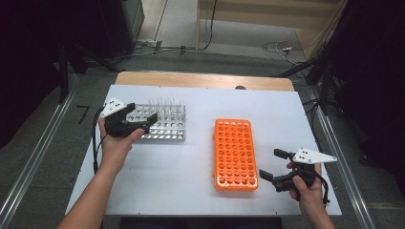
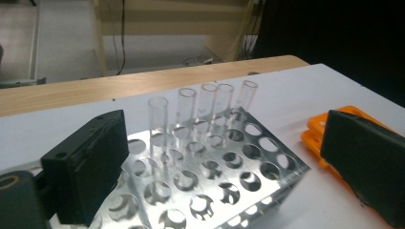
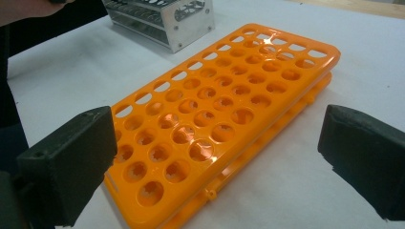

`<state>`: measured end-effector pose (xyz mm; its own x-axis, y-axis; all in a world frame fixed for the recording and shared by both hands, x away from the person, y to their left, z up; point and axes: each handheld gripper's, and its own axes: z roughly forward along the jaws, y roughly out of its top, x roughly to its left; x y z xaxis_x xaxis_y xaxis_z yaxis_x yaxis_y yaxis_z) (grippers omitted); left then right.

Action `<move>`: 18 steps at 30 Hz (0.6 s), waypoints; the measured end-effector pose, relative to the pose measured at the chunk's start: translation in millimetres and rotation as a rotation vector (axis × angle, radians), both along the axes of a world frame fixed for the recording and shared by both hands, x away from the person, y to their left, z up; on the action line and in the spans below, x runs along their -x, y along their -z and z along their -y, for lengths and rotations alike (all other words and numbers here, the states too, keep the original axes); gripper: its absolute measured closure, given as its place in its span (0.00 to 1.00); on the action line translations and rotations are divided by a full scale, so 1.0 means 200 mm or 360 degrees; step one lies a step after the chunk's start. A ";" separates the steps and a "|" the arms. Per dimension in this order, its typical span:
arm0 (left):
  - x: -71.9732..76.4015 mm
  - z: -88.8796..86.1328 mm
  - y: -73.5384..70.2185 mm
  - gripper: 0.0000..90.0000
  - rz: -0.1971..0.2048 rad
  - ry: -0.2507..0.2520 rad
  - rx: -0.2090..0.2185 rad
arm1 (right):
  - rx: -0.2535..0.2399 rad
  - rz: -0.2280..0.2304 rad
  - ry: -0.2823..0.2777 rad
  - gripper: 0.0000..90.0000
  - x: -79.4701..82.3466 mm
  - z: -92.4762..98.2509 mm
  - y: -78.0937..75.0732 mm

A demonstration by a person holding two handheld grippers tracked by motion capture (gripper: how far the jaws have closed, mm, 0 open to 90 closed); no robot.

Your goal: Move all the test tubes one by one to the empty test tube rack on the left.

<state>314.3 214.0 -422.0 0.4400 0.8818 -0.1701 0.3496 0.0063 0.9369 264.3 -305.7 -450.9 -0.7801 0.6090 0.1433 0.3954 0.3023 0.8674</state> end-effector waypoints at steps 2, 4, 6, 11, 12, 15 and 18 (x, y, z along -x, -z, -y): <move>0.05 0.00 0.00 0.00 0.0006 0.0028 0.0006 | 0.0001 0.0003 0.0002 0.00 0.00 0.00 0.00; 0.09 0.00 0.01 0.00 0.0016 0.0045 0.0007 | 0.0005 0.0012 0.0009 0.00 0.00 0.00 0.00; 0.14 0.00 0.01 0.00 0.0028 0.0057 0.0011 | 0.0005 0.0014 0.0010 0.00 -0.01 0.01 0.01; 0.24 0.00 0.02 0.00 0.0058 0.0068 0.0014 | 0.0012 0.0009 0.0029 0.00 -0.01 0.01 0.01; 0.26 0.00 0.03 0.00 0.0060 0.0073 0.0017 | 0.0011 0.0006 0.0033 0.00 -0.01 0.02 0.01; 0.31 0.00 0.06 0.00 0.0048 0.0093 0.0014 | 0.0013 0.0012 0.0035 0.00 -0.01 0.02 0.02; 0.36 0.00 0.09 0.00 0.0048 0.0109 0.0026 | 0.0017 0.0006 0.0042 0.00 -0.02 0.02 0.02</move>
<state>242.5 213.1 -439.5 0.5041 0.8468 -0.1696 0.3211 -0.0014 0.9471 267.5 -310.0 -455.0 -0.7641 0.6311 0.1337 0.4000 0.3009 0.8657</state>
